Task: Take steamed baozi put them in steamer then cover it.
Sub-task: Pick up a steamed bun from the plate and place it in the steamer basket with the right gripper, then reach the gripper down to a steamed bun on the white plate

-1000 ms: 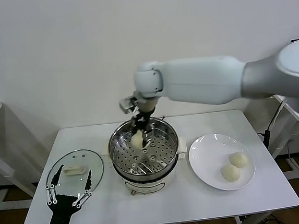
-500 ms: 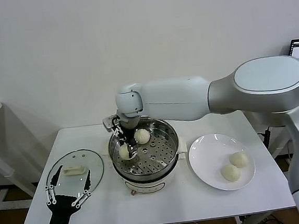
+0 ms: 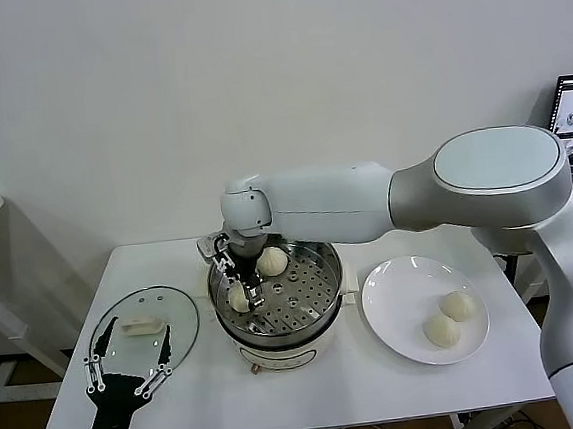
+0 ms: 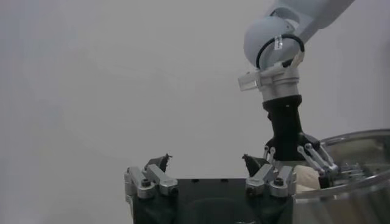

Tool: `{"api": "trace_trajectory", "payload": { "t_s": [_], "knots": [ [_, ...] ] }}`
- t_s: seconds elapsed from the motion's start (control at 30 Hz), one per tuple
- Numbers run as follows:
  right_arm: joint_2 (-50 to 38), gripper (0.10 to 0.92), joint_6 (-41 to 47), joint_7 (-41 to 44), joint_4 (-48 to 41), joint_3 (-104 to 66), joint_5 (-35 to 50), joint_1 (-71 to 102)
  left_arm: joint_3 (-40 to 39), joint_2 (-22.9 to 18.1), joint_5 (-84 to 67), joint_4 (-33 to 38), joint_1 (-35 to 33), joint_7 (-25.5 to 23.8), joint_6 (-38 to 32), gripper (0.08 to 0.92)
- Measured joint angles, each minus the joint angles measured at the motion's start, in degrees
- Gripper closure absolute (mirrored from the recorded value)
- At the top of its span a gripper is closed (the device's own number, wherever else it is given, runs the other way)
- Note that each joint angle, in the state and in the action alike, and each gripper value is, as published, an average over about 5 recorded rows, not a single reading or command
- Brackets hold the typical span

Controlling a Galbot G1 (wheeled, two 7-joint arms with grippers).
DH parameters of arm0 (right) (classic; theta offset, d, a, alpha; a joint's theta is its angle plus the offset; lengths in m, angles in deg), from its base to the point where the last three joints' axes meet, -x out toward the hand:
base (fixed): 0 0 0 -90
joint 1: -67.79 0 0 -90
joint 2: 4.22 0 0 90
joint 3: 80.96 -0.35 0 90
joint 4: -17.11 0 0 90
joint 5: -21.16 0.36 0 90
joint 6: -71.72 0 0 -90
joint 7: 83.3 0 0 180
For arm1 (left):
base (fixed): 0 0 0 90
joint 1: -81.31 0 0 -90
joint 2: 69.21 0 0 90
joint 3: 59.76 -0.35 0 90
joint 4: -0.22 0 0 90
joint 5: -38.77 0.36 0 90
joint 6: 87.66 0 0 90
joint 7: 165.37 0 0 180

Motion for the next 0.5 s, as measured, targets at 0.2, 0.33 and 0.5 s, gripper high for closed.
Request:
{"api": "trace_trajectory", "payload": {
  "t_s": [0.2,0.33,0.5],
  "knots": [
    [-6.8,0.203,-1.4,2.3,5.5,-1.9,-2.3,-3.9,-0.4,0.1,0.0,0.4,0.2,0.0,0.3,0.177],
    [-13.9,0.203,-3.3,5.3,9.5,-2.4,-4.6,-7.0,-0.8,0.2,0.2,0.4,0.3,0.0,0.4,0.177],
    [-24.2,0.203,-6.4,9.8,12.9,-2.5,-8.1,-9.1,-1.2,0.2,0.6,0.4,0.1,0.0,0.4,0.177]
  ]
}}
